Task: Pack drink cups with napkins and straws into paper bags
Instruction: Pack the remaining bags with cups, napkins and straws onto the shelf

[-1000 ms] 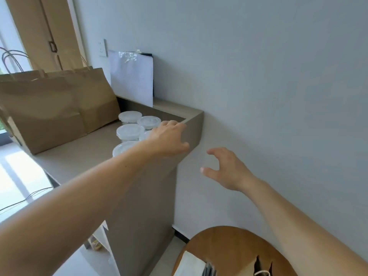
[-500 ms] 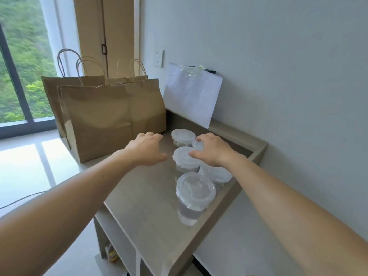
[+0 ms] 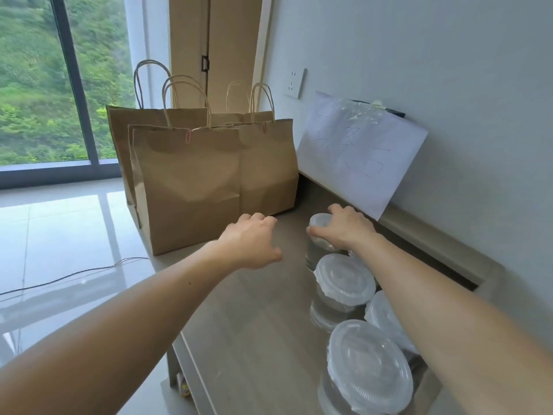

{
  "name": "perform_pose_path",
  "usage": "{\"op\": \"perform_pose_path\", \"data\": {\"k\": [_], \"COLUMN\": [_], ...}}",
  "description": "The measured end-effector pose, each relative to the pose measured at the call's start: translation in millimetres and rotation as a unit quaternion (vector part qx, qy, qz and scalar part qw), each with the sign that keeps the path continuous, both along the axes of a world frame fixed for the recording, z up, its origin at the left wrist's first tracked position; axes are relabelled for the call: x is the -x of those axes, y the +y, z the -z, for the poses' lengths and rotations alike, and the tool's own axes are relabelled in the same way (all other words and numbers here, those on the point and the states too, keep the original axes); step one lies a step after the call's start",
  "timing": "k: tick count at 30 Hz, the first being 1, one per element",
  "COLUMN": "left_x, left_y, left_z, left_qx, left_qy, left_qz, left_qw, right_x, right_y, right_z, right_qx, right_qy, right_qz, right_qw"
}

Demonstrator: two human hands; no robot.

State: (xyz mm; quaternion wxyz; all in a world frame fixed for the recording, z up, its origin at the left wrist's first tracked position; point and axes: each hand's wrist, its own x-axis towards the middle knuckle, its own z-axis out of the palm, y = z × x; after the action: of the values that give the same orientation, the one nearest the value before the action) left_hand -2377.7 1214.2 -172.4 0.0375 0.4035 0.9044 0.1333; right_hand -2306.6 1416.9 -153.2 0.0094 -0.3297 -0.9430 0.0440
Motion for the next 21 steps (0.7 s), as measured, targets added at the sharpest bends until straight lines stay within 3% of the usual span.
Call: {"op": "perform_pose_path", "data": {"k": [6, 14, 21], "left_x": [5.4, -0.2, -50.8], "left_y": [-3.8, -5.9, 26.6], "left_z": [5.4, -20.1, -60.4], "left_qx": [0.001, -0.020, -0.064], "left_qy": [-0.002, 0.027, 0.059], "left_qz": [-0.003, -0.005, 0.059], "left_qw": [1.000, 0.999, 0.994], "right_x": [8.8, -11.3, -98.3], "right_y": [4.5, -6.7, -0.2], "right_z": [17.1, -13.5, -87.1], "right_qx": [0.011, 0.021, 0.000], "right_qy": [0.009, 0.221, 0.351], "right_qz": [0.019, 0.013, 0.017], "right_qw": [1.000, 0.975, 0.936]}}
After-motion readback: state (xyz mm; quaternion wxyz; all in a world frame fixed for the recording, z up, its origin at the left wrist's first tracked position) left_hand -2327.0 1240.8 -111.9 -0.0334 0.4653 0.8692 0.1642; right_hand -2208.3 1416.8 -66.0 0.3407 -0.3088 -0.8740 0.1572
